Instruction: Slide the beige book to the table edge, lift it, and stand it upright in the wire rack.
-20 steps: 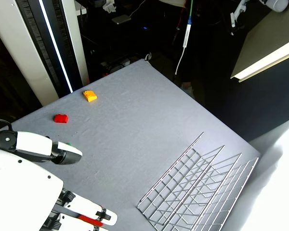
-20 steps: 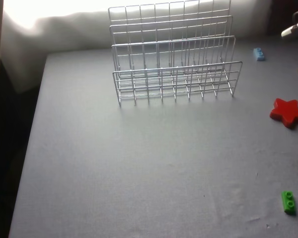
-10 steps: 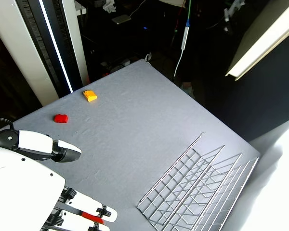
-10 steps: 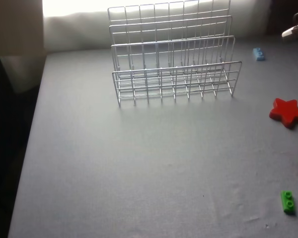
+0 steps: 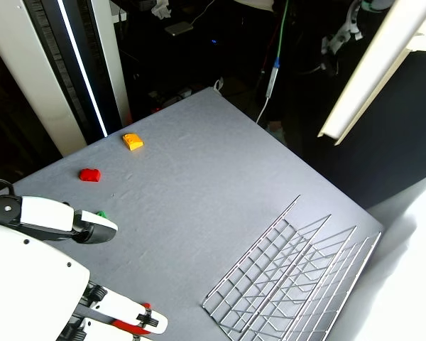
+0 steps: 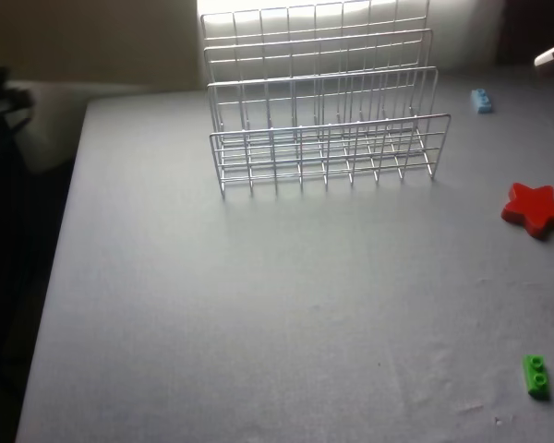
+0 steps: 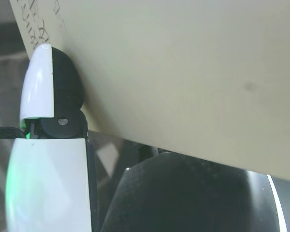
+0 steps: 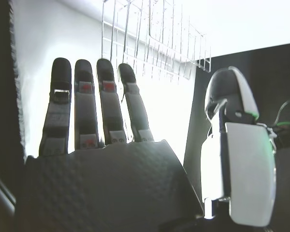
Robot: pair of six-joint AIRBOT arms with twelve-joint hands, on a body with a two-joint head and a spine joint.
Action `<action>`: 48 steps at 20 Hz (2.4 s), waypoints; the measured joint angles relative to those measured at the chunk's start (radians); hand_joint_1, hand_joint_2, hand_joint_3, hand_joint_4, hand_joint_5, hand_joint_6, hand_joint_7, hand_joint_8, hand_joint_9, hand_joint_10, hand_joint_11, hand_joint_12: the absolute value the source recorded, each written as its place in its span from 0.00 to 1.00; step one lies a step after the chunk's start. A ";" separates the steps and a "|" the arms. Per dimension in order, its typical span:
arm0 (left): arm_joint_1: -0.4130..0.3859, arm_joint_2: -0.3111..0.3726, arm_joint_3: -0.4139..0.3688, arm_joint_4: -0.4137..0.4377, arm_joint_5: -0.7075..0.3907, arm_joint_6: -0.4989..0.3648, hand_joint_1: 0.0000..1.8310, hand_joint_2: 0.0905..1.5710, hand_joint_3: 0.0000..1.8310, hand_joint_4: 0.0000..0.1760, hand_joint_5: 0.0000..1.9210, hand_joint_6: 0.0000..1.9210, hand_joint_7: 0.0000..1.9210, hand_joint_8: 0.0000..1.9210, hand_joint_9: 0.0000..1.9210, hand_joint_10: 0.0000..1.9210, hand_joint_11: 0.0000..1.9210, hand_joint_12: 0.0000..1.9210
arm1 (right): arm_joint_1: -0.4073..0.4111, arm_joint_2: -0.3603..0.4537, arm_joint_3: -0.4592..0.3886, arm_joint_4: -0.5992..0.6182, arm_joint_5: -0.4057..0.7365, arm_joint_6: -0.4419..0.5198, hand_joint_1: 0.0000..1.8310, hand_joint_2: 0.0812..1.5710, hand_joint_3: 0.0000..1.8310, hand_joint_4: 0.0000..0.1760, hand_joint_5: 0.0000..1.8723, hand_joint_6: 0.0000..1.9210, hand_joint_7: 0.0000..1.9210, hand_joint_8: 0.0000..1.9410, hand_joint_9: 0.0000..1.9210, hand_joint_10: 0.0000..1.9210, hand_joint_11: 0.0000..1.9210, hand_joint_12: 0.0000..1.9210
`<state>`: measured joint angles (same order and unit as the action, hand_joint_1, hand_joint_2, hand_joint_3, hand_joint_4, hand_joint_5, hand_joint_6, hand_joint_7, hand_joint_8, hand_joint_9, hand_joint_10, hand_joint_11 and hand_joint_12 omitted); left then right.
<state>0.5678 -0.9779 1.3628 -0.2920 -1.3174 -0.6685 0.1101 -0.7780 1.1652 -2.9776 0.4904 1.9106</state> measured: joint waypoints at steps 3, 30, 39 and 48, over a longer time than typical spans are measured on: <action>-0.051 -0.072 0.076 0.003 0.008 -0.013 0.81 0.71 0.00 0.00 0.45 0.53 0.40 0.66 0.42 0.67 0.46 0.73 | 0.005 0.000 0.003 0.000 0.004 -0.003 0.17 0.66 0.00 0.00 0.11 0.00 0.11 0.00 0.10 0.00 0.00 0.33; -0.048 -0.491 0.490 0.068 0.019 -0.040 0.81 0.71 0.00 0.00 0.46 0.53 0.39 0.67 0.42 0.68 0.45 0.75 | 0.024 -0.006 0.084 0.000 -0.027 0.030 0.15 0.67 0.00 0.00 0.13 0.00 0.12 0.00 0.12 0.00 0.00 0.35; -0.051 -0.573 0.570 0.073 0.023 -0.040 0.81 0.72 0.00 0.00 0.45 0.54 0.39 0.68 0.42 0.68 0.41 0.78 | 0.024 -0.010 0.082 0.000 -0.025 0.034 0.12 0.68 0.00 0.00 0.12 0.00 0.12 0.00 0.12 0.00 0.00 0.35; -0.037 -0.641 0.649 0.063 0.018 -0.042 0.81 0.72 0.00 0.00 0.44 0.54 0.39 0.68 0.41 0.68 0.45 0.76 | 0.024 -0.011 0.082 0.000 -0.023 0.034 0.16 0.67 0.00 0.00 0.13 0.00 0.13 0.00 0.13 0.00 0.00 0.36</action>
<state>0.5308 -1.6188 2.0121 -0.2295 -1.2995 -0.7105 0.1337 -0.7887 1.2472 -2.9776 0.4675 1.9450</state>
